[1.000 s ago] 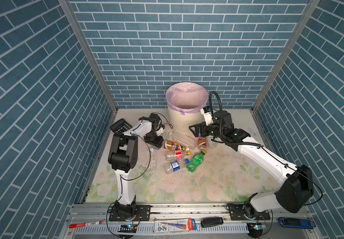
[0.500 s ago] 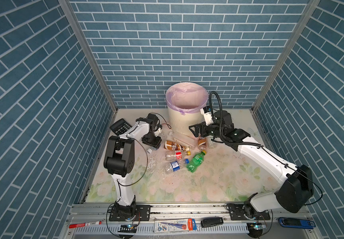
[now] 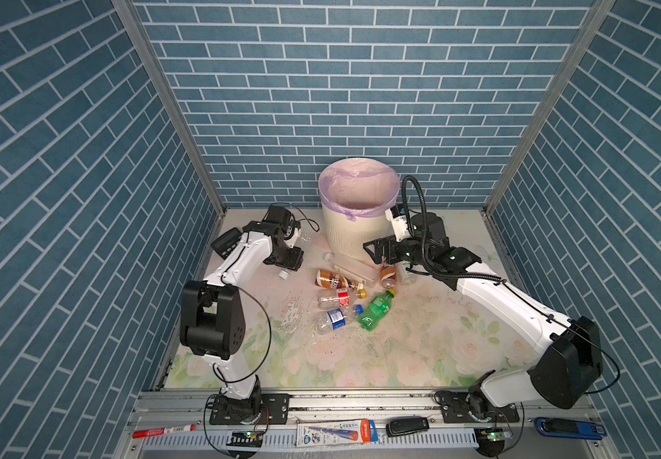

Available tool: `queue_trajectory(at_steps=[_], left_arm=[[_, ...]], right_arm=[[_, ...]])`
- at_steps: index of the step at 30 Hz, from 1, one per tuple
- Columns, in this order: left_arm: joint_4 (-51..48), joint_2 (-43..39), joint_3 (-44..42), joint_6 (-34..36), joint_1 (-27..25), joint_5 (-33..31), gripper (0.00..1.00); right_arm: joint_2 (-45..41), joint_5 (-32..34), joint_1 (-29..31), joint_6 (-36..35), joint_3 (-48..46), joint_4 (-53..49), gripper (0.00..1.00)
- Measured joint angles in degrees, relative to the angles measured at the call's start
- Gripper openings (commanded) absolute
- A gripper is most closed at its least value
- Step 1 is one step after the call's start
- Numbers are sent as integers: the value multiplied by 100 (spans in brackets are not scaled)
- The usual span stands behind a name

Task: Throw the plastic bottles in the bin
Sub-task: 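Lift the blue-label bottle with the left gripper up to the bin, then hold the blue-label bottle above the bin while the right gripper closes on it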

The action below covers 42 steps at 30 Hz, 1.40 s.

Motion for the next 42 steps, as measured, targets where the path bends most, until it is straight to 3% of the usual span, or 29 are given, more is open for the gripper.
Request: queue_trajectory(at_steps=[9, 18, 28, 36, 42], left_arm=[[732, -1364, 52, -243, 4, 756, 53], [1615, -1502, 866, -734, -328, 1696, 53], [2275, -654, 2328, -892, -1493, 2072, 53], [2249, 114, 2822, -890, -1919, 2135, 52], [2205, 245, 3040, -861, -2135, 2164, 52]], right_arm=[[0, -2, -2, 46, 568, -407, 99], [59, -267, -155, 164, 2087, -525, 99], [385, -426, -262, 162, 3287, -597, 99], [439, -431, -273, 162, 3355, -693, 98], [463, -422, -343, 162, 3357, -686, 95]])
